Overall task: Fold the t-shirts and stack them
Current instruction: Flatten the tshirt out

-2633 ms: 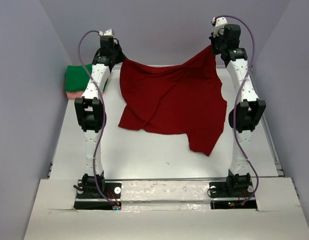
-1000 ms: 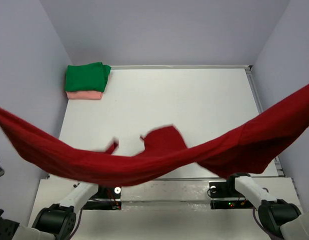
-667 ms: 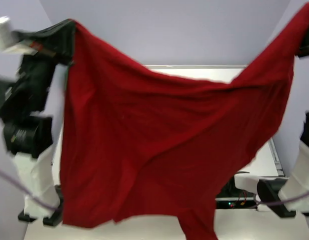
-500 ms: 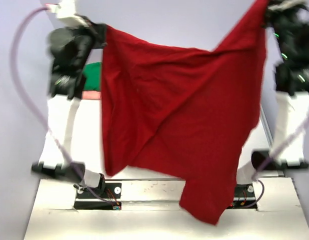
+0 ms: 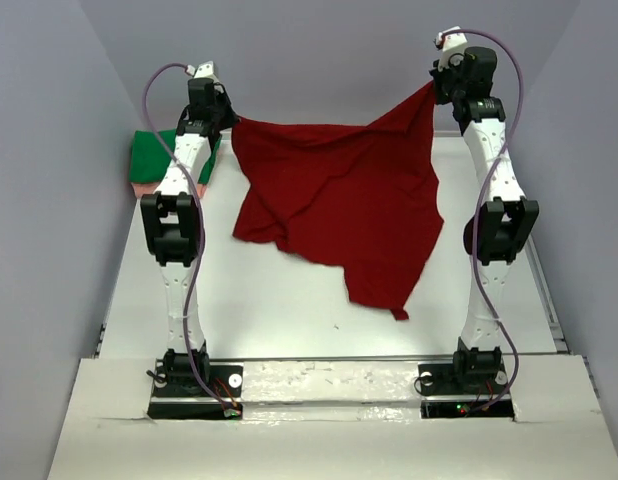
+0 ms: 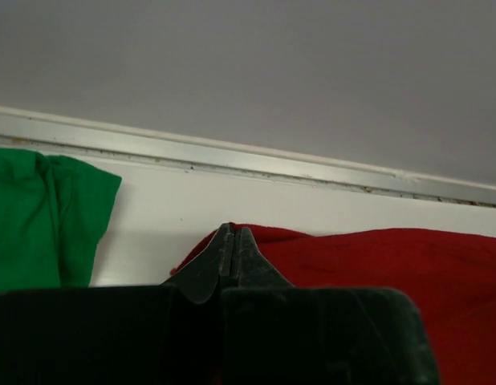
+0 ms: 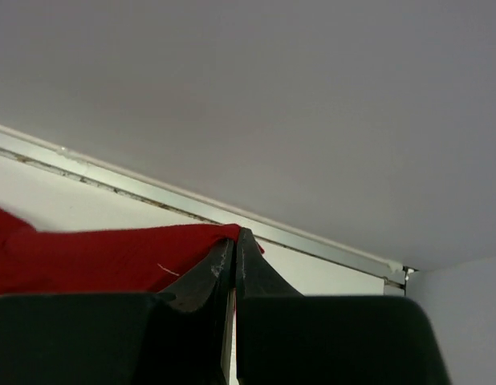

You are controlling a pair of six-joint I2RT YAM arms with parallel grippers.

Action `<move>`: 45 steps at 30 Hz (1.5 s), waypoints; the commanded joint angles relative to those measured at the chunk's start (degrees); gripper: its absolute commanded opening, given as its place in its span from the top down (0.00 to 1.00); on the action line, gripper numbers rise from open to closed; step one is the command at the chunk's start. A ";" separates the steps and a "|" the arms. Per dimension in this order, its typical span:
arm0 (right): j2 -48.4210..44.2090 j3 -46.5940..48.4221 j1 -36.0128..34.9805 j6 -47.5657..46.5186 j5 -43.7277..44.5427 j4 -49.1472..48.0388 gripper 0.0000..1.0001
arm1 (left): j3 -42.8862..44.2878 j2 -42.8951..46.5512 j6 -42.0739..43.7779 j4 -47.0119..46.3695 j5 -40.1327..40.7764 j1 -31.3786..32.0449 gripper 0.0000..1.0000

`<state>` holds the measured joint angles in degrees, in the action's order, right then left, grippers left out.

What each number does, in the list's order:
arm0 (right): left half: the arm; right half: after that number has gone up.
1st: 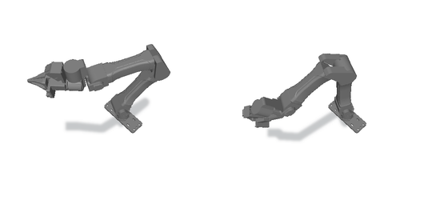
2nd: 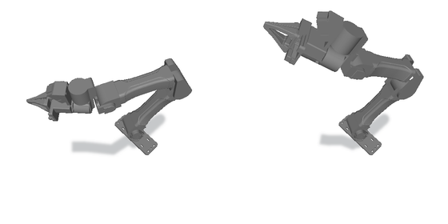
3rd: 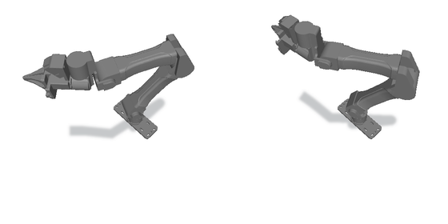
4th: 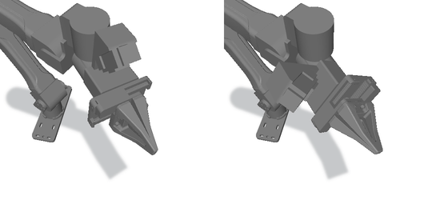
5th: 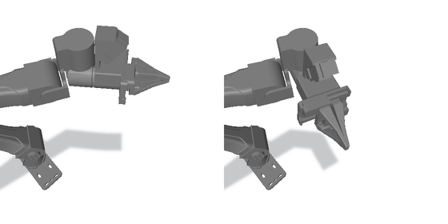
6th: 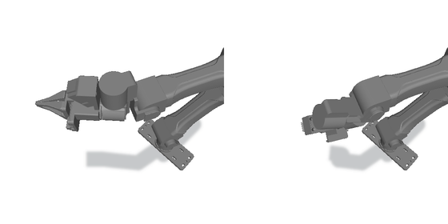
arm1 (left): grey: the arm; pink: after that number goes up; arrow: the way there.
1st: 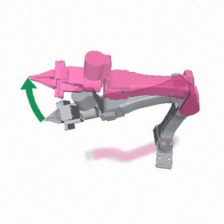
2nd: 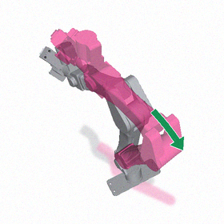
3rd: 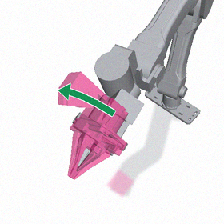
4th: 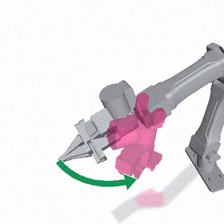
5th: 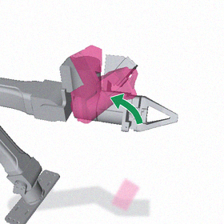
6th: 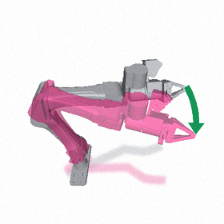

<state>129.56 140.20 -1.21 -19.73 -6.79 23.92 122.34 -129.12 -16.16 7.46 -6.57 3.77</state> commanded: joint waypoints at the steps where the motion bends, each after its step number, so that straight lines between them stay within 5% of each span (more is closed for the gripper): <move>1: 1.90 6.92 2.53 -0.93 1.86 -10.03 1.00 | 11.50 -5.32 0.34 -3.51 -2.13 -1.31 1.00; 4: 5.43 10.78 3.05 -1.19 4.23 -11.09 1.00 | 18.27 -8.51 0.69 -1.40 -3.45 -1.48 1.00; 14: 9.66 9.84 4.90 0.56 0.98 -13.46 1.00 | 16.71 -10.80 -0.10 -4.30 -5.65 -1.57 0.97; 20: 11.50 7.89 5.43 0.13 1.68 -13.82 1.00 | 15.73 -11.86 -0.18 -3.51 -4.77 -1.57 0.30; 22: 12.12 7.89 5.43 0.04 2.22 -13.47 0.65 | 14.86 -11.24 -0.18 -3.07 -3.72 -1.57 0.03; 23: 12.47 7.72 5.43 -0.14 2.56 -13.38 0.52 | 15.03 -10.89 0.34 -2.55 -3.11 -1.57 0.01; 24: 12.65 7.54 6.04 -0.14 3.70 -13.55 0.28 | 14.94 -10.54 0.60 -1.67 -1.79 -1.57 0.01; 26: 12.91 7.72 6.05 0.39 5.20 -13.38 0.01 | 13.63 -8.09 0.96 -1.49 1.36 -1.57 0.01; 32: 6.08 7.64 5.09 4.07 6.52 -7.85 0.00 | 10.98 1.75 -0.26 4.12 4.62 -1.49 0.01; 35: -4.90 -1.98 1.24 7.84 8.18 -5.20 0.03 | 8.28 7.62 -5.45 10.98 7.97 -1.31 0.04; 38: -17.90 -13.20 -1.34 17.41 7.42 -3.97 0.20 | -4.36 15.37 -10.36 11.25 9.81 -1.05 0.18; 41: -30.21 -30.47 -5.02 24.80 2.75 -4.85 0.65 | -16.66 20.20 -12.84 12.30 10.60 -0.43 0.34; 43: -36.01 -41.95 -9.22 24.74 2.30 -6.16 0.67 | -20.98 21.88 -12.67 13.89 7.38 -0.43 0.37; 45: -43.31 -47.36 -11.87 22.63 3.53 -5.12 0.57 | -28.68 24.35 -12.40 11.89 -1.99 -1.83 0.38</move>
<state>96.23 103.79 -8.51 -0.86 -2.07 19.14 104.88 -107.20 -26.46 18.06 0.82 2.87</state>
